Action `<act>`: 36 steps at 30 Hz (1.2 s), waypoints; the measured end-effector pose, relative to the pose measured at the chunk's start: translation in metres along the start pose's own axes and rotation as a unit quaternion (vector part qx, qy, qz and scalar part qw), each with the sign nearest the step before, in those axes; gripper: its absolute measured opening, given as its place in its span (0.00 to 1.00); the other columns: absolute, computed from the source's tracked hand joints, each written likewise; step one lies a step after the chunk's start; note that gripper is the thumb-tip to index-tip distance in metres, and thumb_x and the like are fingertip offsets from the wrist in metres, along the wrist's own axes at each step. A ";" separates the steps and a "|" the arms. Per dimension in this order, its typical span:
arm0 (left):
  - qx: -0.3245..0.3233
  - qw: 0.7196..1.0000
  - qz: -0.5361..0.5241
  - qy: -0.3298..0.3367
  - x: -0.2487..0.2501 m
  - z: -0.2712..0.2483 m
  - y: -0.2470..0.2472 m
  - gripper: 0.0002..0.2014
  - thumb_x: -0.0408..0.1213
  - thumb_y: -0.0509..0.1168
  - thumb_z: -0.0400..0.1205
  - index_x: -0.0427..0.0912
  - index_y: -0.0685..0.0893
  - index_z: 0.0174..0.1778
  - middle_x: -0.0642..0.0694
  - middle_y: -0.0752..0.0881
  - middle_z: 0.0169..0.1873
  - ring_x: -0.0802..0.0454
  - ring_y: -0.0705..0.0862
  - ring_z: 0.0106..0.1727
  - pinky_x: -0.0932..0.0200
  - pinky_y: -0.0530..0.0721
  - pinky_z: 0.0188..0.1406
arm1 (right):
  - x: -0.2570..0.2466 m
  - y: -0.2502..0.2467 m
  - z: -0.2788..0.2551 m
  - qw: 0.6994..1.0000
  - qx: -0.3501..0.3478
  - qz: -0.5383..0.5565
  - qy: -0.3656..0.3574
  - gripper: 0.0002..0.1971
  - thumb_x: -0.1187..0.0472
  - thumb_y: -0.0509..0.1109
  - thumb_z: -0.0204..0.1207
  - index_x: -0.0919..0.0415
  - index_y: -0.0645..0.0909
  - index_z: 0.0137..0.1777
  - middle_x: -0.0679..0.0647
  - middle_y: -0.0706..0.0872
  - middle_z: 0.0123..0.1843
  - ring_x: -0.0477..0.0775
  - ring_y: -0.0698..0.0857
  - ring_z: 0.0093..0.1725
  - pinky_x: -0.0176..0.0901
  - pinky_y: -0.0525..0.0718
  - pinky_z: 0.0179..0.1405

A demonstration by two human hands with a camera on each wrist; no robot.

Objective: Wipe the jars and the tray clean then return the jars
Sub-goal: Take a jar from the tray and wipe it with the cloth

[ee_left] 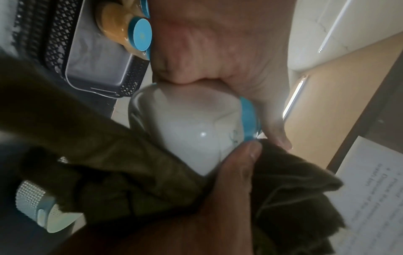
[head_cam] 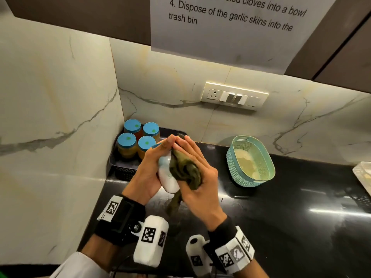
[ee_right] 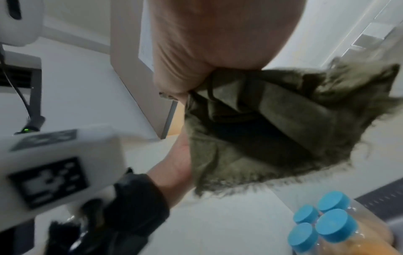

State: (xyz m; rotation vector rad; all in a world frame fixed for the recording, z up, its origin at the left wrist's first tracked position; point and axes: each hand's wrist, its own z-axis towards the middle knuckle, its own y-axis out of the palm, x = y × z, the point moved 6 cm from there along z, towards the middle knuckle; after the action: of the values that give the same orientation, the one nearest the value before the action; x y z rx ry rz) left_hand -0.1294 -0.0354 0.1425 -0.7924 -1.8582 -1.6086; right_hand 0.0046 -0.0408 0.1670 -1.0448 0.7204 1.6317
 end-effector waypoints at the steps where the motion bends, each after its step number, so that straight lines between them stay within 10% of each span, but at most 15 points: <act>1: -0.003 1.000 0.007 0.005 0.000 0.000 0.002 0.52 0.59 0.88 0.60 0.28 0.80 0.73 0.25 0.85 0.67 0.28 0.87 0.68 0.34 0.86 0.68 | 0.000 -0.002 0.004 1.000 -0.001 0.004 0.012 0.24 0.74 0.74 0.79 0.67 0.82 0.76 0.61 0.85 0.77 0.65 0.78 0.82 0.67 0.77 0.82; 5: -0.018 0.999 0.031 0.036 0.003 0.002 0.006 0.40 0.59 0.89 0.54 0.40 0.89 0.58 0.38 0.92 0.49 0.43 0.92 0.46 0.51 0.93 0.42 | -0.001 -0.005 0.011 0.998 -0.001 0.025 0.061 0.20 0.70 0.64 0.89 0.59 0.81 0.78 0.59 0.89 0.71 0.61 0.87 0.72 0.57 0.84 0.73; 11: 0.022 0.999 -0.029 0.010 -0.002 0.004 -0.001 0.52 0.59 0.89 0.58 0.31 0.82 0.72 0.27 0.85 0.70 0.28 0.84 0.72 0.38 0.86 0.69 | -0.008 0.004 0.012 0.997 -0.063 0.045 0.004 0.29 0.79 0.68 0.76 0.66 0.80 0.78 0.62 0.82 0.80 0.54 0.82 0.79 0.53 0.78 0.81; 15: 0.022 0.999 0.013 0.039 -0.002 0.004 0.000 0.37 0.61 0.88 0.55 0.42 0.92 0.54 0.39 0.93 0.49 0.42 0.93 0.48 0.49 0.93 0.46 | 0.002 -0.003 0.017 0.992 -0.013 0.077 0.096 0.21 0.63 0.71 0.85 0.63 0.83 0.76 0.65 0.89 0.70 0.57 0.87 0.69 0.62 0.83 0.72; 19: 0.032 0.999 -0.030 0.021 -0.002 0.003 -0.003 0.44 0.60 0.90 0.53 0.35 0.89 0.58 0.35 0.92 0.52 0.40 0.92 0.52 0.48 0.93 0.50 | -0.009 0.007 0.000 0.998 -0.059 0.034 -0.001 0.28 0.79 0.66 0.77 0.68 0.81 0.77 0.59 0.83 0.80 0.57 0.77 0.84 0.55 0.72 0.86; 23: 0.056 0.997 0.013 0.054 -0.006 0.002 -0.001 0.45 0.63 0.88 0.54 0.36 0.88 0.60 0.36 0.91 0.52 0.40 0.91 0.50 0.48 0.92 0.48 | 0.005 -0.006 0.017 0.989 0.015 0.096 0.109 0.17 0.67 0.67 0.83 0.56 0.90 0.67 0.59 0.92 0.61 0.64 0.91 0.60 0.59 0.84 0.66; 27: 0.061 0.997 -0.016 0.038 -0.005 0.006 -0.004 0.41 0.61 0.89 0.55 0.38 0.90 0.57 0.34 0.91 0.54 0.38 0.92 0.53 0.46 0.93 0.49 | -0.012 0.006 0.002 0.995 -0.043 0.081 0.043 0.22 0.75 0.66 0.82 0.71 0.81 0.76 0.59 0.87 0.75 0.58 0.83 0.78 0.58 0.79 0.79; 29: 0.067 0.997 -0.004 0.037 -0.008 0.003 -0.001 0.44 0.62 0.88 0.57 0.35 0.88 0.60 0.32 0.90 0.56 0.37 0.91 0.54 0.45 0.92 0.52 | 0.003 -0.004 0.012 0.989 -0.016 0.108 0.096 0.17 0.72 0.67 0.80 0.68 0.88 0.67 0.56 0.93 0.62 0.52 0.90 0.65 0.51 0.86 0.68; 31: 0.069 0.996 0.024 0.052 -0.009 0.000 0.004 0.50 0.63 0.86 0.59 0.30 0.84 0.67 0.30 0.88 0.59 0.36 0.90 0.55 0.45 0.90 0.55 | 0.005 -0.012 0.022 0.986 0.014 0.100 0.136 0.12 0.66 0.68 0.82 0.58 0.91 0.59 0.69 0.92 0.53 0.60 0.89 0.53 0.64 0.87 0.59; 36: 0.090 0.995 -0.025 0.032 -0.005 0.000 0.001 0.60 0.63 0.88 0.54 0.25 0.78 0.73 0.25 0.84 0.66 0.36 0.89 0.59 0.45 0.92 0.57 | -0.011 0.003 0.000 0.998 -0.051 0.028 0.017 0.25 0.76 0.66 0.80 0.65 0.82 0.77 0.59 0.85 0.77 0.60 0.81 0.81 0.59 0.75 0.84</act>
State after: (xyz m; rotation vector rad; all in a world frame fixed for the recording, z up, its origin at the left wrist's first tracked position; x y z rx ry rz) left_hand -0.1254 -0.0359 0.1400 -0.6148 -1.9585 -1.4525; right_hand 0.0030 -0.0467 0.1770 -1.1376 0.7000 1.7174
